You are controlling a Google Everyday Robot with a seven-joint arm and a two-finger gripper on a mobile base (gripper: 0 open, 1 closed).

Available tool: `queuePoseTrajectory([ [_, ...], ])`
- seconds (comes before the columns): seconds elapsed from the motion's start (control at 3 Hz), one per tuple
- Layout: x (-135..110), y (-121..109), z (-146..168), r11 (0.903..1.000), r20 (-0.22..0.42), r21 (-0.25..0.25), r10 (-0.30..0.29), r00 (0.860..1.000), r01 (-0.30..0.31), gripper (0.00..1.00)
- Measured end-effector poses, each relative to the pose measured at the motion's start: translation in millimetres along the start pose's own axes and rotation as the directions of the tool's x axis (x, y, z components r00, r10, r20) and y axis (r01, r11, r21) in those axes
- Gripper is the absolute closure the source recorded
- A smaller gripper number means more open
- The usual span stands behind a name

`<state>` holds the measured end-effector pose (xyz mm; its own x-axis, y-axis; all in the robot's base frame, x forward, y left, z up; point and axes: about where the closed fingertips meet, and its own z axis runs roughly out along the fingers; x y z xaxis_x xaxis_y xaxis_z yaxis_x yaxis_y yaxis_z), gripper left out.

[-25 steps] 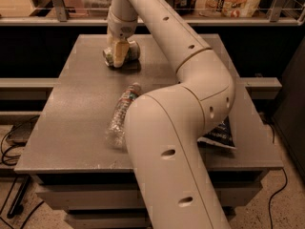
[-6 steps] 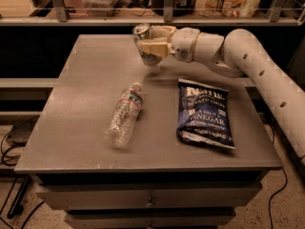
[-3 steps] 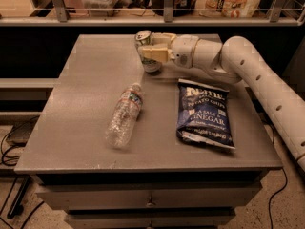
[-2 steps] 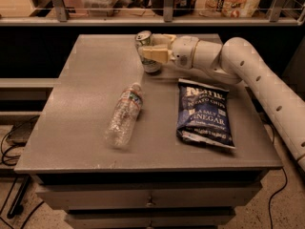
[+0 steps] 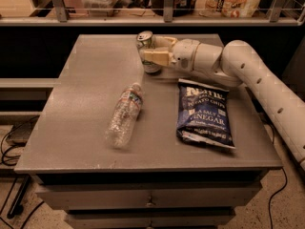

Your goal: Place 7up can upright

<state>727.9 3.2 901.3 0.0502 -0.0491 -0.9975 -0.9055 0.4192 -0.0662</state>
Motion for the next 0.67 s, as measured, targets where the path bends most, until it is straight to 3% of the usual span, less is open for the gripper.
queuePoseTrajectory([
  [0.67,4.5,1.7,-6.5,0.9998,-0.018,0.01,0.014,1.0,-0.014,0.35],
])
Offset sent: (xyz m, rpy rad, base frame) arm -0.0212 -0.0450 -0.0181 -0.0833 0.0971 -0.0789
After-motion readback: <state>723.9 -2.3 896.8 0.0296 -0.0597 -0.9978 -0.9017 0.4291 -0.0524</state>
